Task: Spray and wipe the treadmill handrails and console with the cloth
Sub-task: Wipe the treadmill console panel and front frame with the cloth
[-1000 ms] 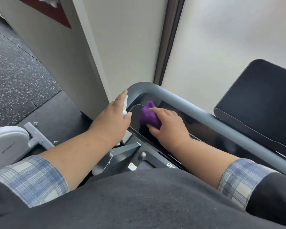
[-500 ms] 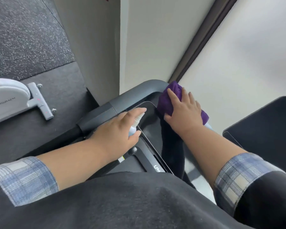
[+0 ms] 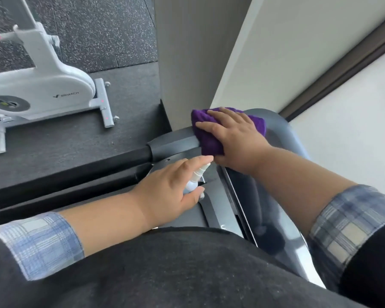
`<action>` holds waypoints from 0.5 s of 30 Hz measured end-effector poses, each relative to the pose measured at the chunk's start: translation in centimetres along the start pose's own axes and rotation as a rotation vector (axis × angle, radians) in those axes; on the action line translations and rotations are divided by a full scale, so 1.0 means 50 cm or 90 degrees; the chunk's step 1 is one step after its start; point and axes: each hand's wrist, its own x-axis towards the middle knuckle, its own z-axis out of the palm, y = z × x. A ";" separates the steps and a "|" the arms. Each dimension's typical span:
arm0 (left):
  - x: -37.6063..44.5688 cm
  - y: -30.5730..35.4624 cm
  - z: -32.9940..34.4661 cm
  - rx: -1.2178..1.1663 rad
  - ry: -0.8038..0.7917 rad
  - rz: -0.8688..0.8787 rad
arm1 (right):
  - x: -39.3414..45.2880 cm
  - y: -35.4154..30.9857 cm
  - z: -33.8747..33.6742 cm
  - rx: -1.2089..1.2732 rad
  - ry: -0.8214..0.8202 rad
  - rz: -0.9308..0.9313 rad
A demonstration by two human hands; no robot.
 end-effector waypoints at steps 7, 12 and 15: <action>-0.044 -0.028 -0.030 -0.026 0.031 -0.017 | 0.083 -0.214 0.028 -0.035 0.017 -0.140; -0.053 -0.029 -0.039 -0.019 0.014 -0.026 | 0.071 -0.186 0.021 -0.018 0.029 -0.115; -0.043 -0.023 -0.034 -0.021 0.005 0.003 | 0.031 -0.103 0.010 0.050 0.059 -0.032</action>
